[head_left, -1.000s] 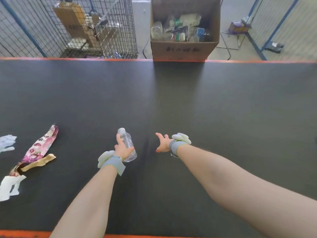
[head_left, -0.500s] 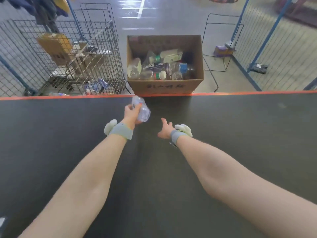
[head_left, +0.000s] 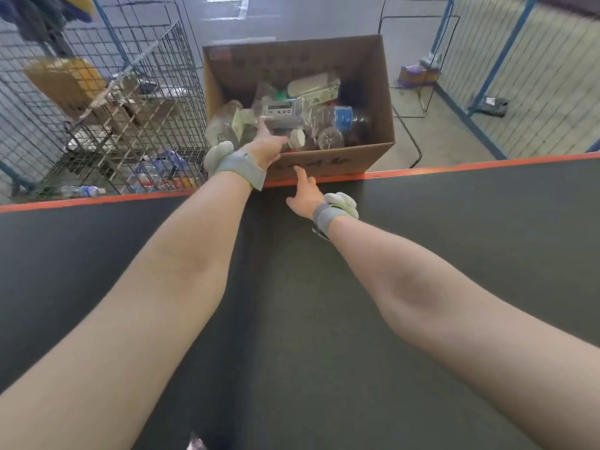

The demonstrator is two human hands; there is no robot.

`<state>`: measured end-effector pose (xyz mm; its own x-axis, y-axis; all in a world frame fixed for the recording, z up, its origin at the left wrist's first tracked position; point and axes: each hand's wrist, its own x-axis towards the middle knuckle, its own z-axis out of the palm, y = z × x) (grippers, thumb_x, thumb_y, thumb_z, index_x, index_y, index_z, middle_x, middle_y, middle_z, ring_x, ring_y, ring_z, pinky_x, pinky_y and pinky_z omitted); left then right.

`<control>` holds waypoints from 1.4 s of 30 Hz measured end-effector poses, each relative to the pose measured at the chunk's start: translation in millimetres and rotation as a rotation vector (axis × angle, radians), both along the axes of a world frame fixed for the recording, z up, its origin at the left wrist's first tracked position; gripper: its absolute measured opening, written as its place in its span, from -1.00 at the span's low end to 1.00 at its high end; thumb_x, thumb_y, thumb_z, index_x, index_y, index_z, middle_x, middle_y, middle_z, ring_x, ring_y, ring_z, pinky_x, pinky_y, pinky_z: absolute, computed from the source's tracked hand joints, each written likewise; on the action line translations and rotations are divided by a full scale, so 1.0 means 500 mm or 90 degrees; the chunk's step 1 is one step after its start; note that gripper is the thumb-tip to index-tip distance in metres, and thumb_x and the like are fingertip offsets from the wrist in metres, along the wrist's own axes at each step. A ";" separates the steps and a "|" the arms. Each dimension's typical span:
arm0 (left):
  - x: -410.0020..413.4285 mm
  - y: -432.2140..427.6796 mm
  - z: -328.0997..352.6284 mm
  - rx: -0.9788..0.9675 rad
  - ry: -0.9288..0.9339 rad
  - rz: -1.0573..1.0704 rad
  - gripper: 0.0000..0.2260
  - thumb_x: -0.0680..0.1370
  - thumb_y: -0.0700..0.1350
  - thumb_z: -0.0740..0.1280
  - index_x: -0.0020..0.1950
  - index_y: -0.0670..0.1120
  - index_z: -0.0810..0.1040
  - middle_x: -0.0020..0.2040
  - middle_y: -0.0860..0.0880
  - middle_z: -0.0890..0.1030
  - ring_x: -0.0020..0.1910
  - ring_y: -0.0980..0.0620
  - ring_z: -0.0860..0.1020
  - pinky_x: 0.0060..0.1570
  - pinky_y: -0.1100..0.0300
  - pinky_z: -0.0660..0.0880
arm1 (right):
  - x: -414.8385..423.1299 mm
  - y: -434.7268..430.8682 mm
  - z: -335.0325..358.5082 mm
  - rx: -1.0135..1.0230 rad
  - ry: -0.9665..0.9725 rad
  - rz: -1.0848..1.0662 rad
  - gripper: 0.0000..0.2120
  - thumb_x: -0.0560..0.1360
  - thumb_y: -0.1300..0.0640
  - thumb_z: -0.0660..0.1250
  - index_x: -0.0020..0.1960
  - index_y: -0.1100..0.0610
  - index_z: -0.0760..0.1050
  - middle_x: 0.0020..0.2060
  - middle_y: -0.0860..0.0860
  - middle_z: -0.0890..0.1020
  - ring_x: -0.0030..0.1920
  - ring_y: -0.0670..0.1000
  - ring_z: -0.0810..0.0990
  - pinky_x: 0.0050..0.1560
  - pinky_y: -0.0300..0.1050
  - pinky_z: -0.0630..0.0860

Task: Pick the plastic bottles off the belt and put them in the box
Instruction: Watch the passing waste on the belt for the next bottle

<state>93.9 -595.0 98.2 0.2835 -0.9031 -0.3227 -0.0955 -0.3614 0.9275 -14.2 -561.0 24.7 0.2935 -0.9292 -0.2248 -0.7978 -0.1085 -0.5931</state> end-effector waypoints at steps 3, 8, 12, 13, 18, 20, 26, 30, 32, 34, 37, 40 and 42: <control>0.018 0.032 -0.037 0.019 -0.096 0.002 -0.25 0.60 -0.17 0.25 0.57 0.10 -0.22 0.51 -0.13 0.22 0.40 -0.12 0.35 0.39 -0.08 0.34 | -0.002 0.011 0.005 0.010 0.027 0.006 -0.24 0.54 0.16 0.29 0.57 -0.05 -0.08 0.46 0.17 0.17 0.30 0.28 0.44 0.32 0.14 0.39; 0.016 0.081 -0.035 0.053 -0.176 -0.025 -0.28 0.61 -0.18 0.24 0.58 0.04 -0.18 0.48 -0.22 0.28 0.41 -0.18 0.35 0.39 -0.09 0.33 | -0.007 0.033 0.042 -0.006 0.034 0.007 -0.23 0.51 0.16 0.29 0.57 -0.04 -0.08 0.45 0.17 0.15 0.34 0.30 0.39 0.36 0.15 0.34; -0.012 0.171 -0.036 0.115 -0.264 -0.037 -0.30 0.60 -0.10 0.26 0.58 0.00 -0.15 0.50 -0.17 0.23 0.40 -0.15 0.33 0.37 -0.05 0.35 | -0.021 0.089 0.064 0.028 0.049 0.010 -0.22 0.52 0.13 0.29 0.57 -0.07 -0.11 0.51 0.16 0.06 0.42 0.30 0.29 0.41 0.15 0.28; -0.022 0.210 -0.042 0.158 -0.293 -0.061 -0.28 0.60 -0.07 0.27 0.58 -0.01 -0.16 0.51 -0.17 0.21 0.42 -0.15 0.31 0.39 -0.05 0.33 | -0.029 0.110 0.063 0.034 0.059 0.014 -0.21 0.53 0.10 0.29 0.57 -0.07 -0.13 0.53 0.16 0.02 0.45 0.28 0.24 0.42 0.14 0.25; -0.084 0.459 -0.087 0.315 -0.412 -0.168 -0.24 0.57 0.02 0.28 0.58 -0.06 -0.14 0.55 -0.16 0.11 0.50 -0.16 0.19 0.47 -0.01 0.17 | -0.083 0.293 0.035 0.091 0.132 0.045 -0.19 0.52 -0.03 0.32 0.58 -0.09 -0.13 0.54 0.14 0.00 0.49 0.27 0.15 0.45 0.14 0.21; -0.118 0.571 -0.106 0.359 -0.472 -0.210 -0.30 0.59 0.00 0.24 0.58 -0.06 -0.13 0.55 -0.16 0.08 0.51 -0.16 0.17 0.47 0.01 0.16 | -0.118 0.384 0.016 0.120 0.167 0.054 -0.22 0.54 -0.01 0.27 0.58 -0.10 -0.15 0.54 0.12 -0.03 0.49 0.26 0.15 0.39 0.11 0.26; -0.165 0.822 -0.179 0.455 -0.572 -0.386 -0.27 0.55 0.12 0.27 0.58 0.00 -0.06 0.57 -0.15 -0.01 0.54 -0.17 0.08 0.49 -0.07 0.08 | -0.263 0.601 -0.069 0.207 0.284 0.070 -0.20 0.42 -0.20 0.35 0.52 -0.26 -0.03 0.48 -0.03 0.19 0.45 0.08 0.27 0.20 -0.04 0.39; -0.200 0.948 -0.217 0.464 -0.578 -0.403 -0.27 0.55 0.12 0.27 0.58 0.04 -0.08 0.58 -0.10 -0.07 0.55 -0.17 -0.01 0.50 -0.10 0.04 | -0.361 0.738 -0.099 0.259 0.348 0.070 -0.18 0.54 -0.15 0.27 0.58 -0.06 -0.19 0.55 0.10 -0.05 0.54 0.17 0.02 0.44 0.05 0.15; -0.221 1.010 -0.239 0.464 -0.578 -0.395 -0.26 0.54 0.13 0.27 0.58 0.07 -0.10 0.58 -0.06 -0.13 0.56 -0.16 -0.08 0.50 -0.12 0.01 | -0.397 0.805 -0.124 0.300 0.337 0.064 -0.12 0.51 -0.25 0.26 0.58 -0.06 -0.23 0.56 0.13 -0.19 0.55 0.21 -0.08 0.48 0.12 0.05; -0.236 1.068 -0.264 0.478 -0.572 -0.406 -0.22 0.53 0.13 0.30 0.57 0.09 -0.12 0.58 -0.04 -0.20 0.55 -0.16 -0.16 0.50 -0.15 -0.02 | -0.418 0.865 -0.151 0.328 0.331 0.072 -0.03 0.44 -0.32 0.30 0.58 -0.07 -0.24 0.55 0.15 -0.25 0.55 0.24 -0.10 0.50 0.14 0.02; -0.250 1.141 -0.291 0.503 -0.592 -0.450 -0.19 0.52 0.13 0.33 0.57 0.09 -0.15 0.57 -0.04 -0.26 0.55 -0.16 -0.19 0.50 -0.15 -0.02 | -0.448 0.929 -0.172 0.275 0.355 0.109 -0.03 0.40 -0.21 0.40 0.58 -0.08 -0.14 0.55 0.15 -0.22 0.53 0.28 -0.05 0.47 0.13 0.07; -0.260 1.182 -0.304 0.489 -0.569 -0.455 -0.21 0.53 0.12 0.33 0.58 0.05 -0.12 0.57 -0.06 -0.22 0.56 -0.15 -0.14 0.50 -0.11 0.00 | -0.458 0.950 -0.169 0.201 0.339 0.064 -0.23 0.44 0.03 0.42 0.52 0.01 0.10 0.55 0.14 -0.13 0.47 0.20 0.15 0.40 0.08 0.22; -0.257 1.195 -0.303 0.461 -0.555 -0.406 -0.22 0.54 0.08 0.32 0.58 0.04 -0.12 0.57 -0.06 -0.22 0.55 -0.15 -0.16 0.50 -0.10 0.01 | -0.449 0.956 -0.154 0.191 0.297 0.013 -0.15 0.40 -0.03 0.42 0.54 -0.05 0.02 0.56 0.08 -0.12 0.49 0.16 0.12 0.39 0.10 0.23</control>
<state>-34.5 2.7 -53.1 0.2338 -0.6546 -0.7189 -0.9035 -0.4194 0.0880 -238.9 -83.0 -52.1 0.1173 -0.7997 -0.5889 -0.9828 -0.0082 -0.1846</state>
